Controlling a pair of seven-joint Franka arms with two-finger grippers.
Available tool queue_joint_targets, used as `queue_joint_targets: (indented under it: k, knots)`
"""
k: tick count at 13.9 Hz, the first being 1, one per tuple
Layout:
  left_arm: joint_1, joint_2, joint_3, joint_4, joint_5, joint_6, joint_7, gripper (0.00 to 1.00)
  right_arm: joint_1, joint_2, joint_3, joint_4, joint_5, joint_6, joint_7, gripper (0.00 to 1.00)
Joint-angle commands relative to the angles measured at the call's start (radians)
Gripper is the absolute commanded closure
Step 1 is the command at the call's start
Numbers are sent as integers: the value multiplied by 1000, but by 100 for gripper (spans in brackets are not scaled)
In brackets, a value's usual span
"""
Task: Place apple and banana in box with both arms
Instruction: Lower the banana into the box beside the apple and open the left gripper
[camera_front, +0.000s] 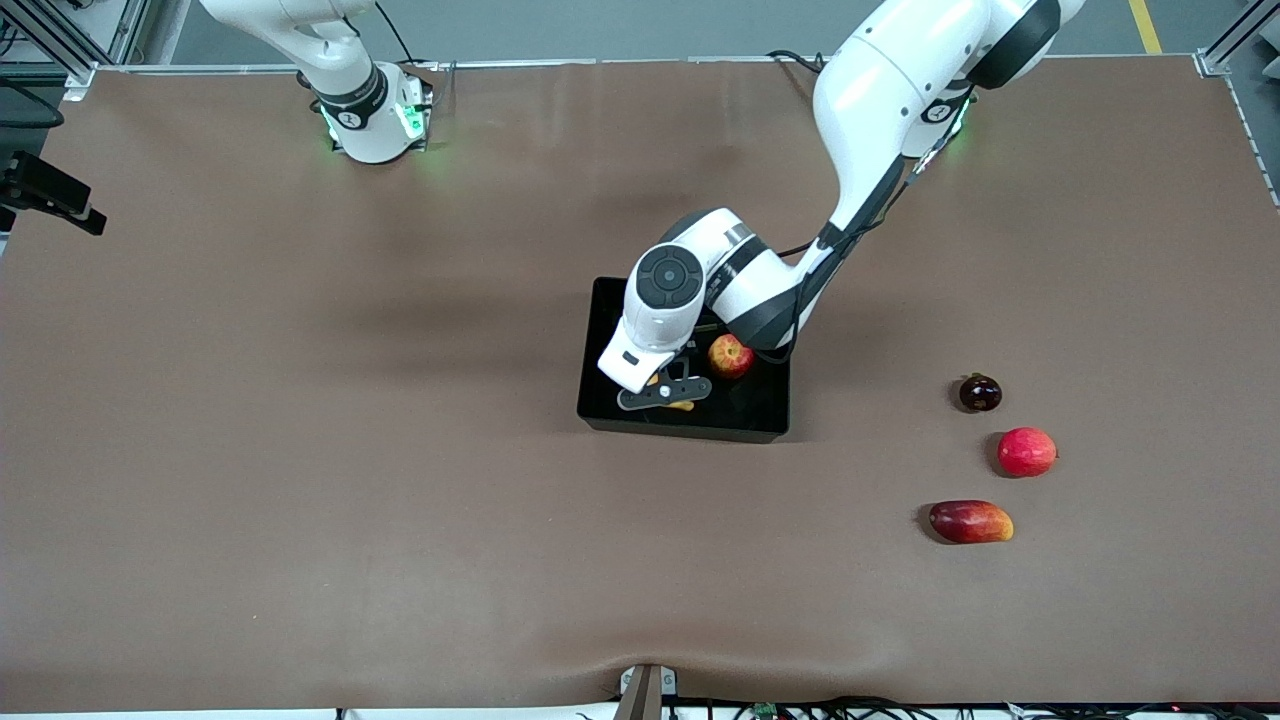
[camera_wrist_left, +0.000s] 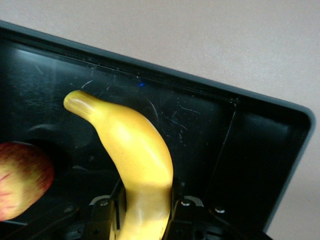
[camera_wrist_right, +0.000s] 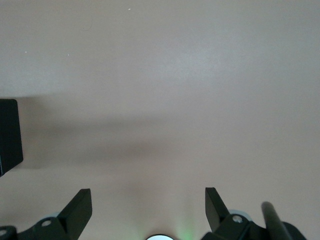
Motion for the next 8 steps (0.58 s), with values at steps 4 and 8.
queue_joint_targets:
  k: [4, 8]
  knots:
    - [-41, 70, 14, 28, 3, 41, -14, 100, -25, -1, 8, -2, 21, 3, 4, 0]
    - [-47, 81, 16, 25, 6, 51, -14, 52, -25, -1, 8, -2, 21, 1, 2, 0]
